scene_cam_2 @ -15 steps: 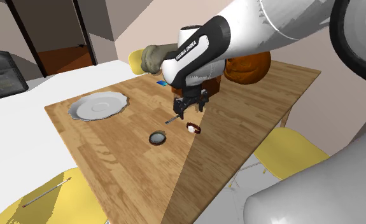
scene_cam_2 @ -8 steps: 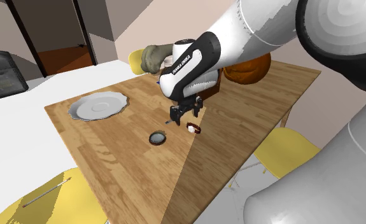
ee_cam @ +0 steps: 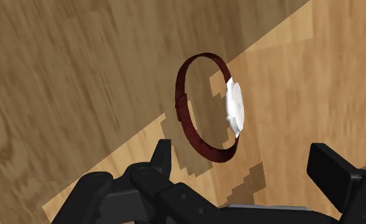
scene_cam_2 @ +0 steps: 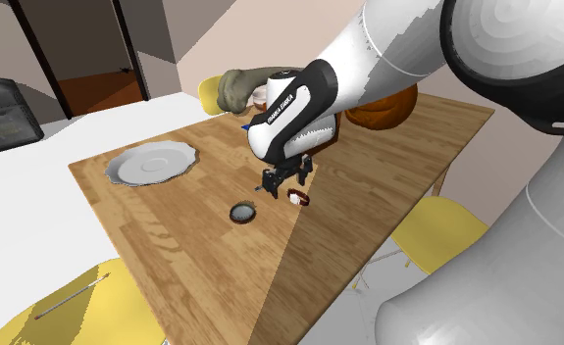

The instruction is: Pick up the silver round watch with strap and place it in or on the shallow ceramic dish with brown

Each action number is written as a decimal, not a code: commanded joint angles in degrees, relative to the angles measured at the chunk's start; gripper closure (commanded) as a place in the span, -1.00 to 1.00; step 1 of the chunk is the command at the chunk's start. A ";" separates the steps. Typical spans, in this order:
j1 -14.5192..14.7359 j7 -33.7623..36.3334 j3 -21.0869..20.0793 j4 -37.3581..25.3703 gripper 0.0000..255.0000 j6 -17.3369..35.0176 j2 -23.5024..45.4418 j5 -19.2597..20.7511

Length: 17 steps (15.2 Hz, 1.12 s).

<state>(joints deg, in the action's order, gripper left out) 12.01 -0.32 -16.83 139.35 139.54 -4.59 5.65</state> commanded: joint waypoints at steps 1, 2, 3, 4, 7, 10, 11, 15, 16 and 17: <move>0.00 0.00 0.00 0.00 -1.00 0.01 0.01 0.01; 0.00 0.00 0.00 0.00 -1.00 0.01 0.01 0.00; 0.00 0.00 0.00 0.00 1.00 0.01 0.01 0.00; 0.00 0.00 0.00 0.00 1.00 0.01 0.01 0.00; 0.00 0.00 0.00 0.00 1.00 0.01 0.01 0.00; 0.00 0.00 0.00 0.00 1.00 0.01 0.01 0.00; 0.00 0.00 0.00 0.00 1.00 0.01 0.00 0.00; 0.13 -0.83 0.10 -0.87 1.00 -2.39 -1.63 -0.94; 0.17 -1.08 0.15 -1.19 1.00 -3.20 -2.15 -1.22; 0.22 -1.32 0.19 -1.51 1.00 -4.00 -2.66 -1.48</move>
<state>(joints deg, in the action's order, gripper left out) 12.20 -1.37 -16.70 137.99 136.21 -6.73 4.42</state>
